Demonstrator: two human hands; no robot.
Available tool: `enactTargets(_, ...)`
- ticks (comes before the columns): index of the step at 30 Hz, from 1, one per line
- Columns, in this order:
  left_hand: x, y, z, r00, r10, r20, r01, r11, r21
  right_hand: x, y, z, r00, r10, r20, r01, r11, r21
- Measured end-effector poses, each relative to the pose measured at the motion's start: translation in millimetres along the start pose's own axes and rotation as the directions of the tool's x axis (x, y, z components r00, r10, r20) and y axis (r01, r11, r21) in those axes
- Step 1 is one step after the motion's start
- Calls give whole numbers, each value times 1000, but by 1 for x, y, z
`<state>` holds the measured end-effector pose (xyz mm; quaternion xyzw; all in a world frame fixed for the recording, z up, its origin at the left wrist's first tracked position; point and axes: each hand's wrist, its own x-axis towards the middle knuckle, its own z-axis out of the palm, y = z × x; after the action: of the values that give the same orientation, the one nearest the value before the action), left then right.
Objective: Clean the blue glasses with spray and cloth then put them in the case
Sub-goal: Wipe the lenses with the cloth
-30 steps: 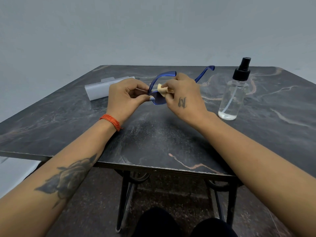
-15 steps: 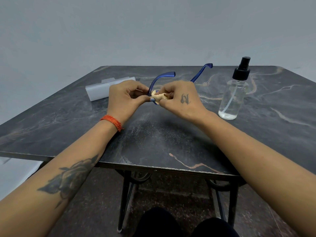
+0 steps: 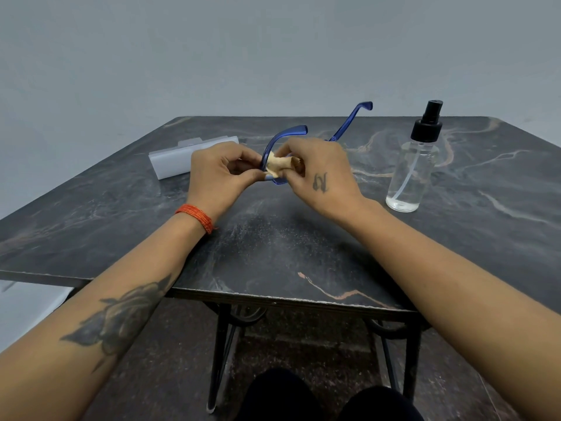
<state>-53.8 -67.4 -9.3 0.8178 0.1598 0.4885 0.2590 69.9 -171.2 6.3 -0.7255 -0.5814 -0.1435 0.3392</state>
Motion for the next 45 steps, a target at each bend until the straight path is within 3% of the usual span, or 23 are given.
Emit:
enactTargets(9, 1, -3, -1, 1000, 13, 9, -13, 999, 30, -1, 1, -5, 992, 32, 118, -44, 995, 95)
enactTargets(15, 1, -3, 0, 1000, 7, -5, -7, 999, 33, -3, 0, -8, 996, 76, 46, -73, 994, -76)
enactTargets(20, 1, -2, 0, 1000, 1, 6, -1, 1000, 22, -3, 1, -4, 999, 51, -14, -53, 994, -100)
enactTargets(28, 0, 0, 0, 1000, 19, 15, -19, 999, 29, -1, -2, 4, 999, 23, 45, -28, 993, 113)
enactTargets(34, 1, -2, -1, 1000, -22, 6, 21, 999, 38, 0, -3, -4, 987, 92, 132, -119, 969, 216)
enactTargets(40, 0, -1, 0, 1000, -17, 2, 17, 1000, 23, -1, -5, -5, 981, 183, 57, -185, 982, 33)
enactTargets(45, 1, 0, 0, 1000, -28, -6, 28, 1000, 4, -2, -3, -4, 994, 109, -9, -109, 992, -64)
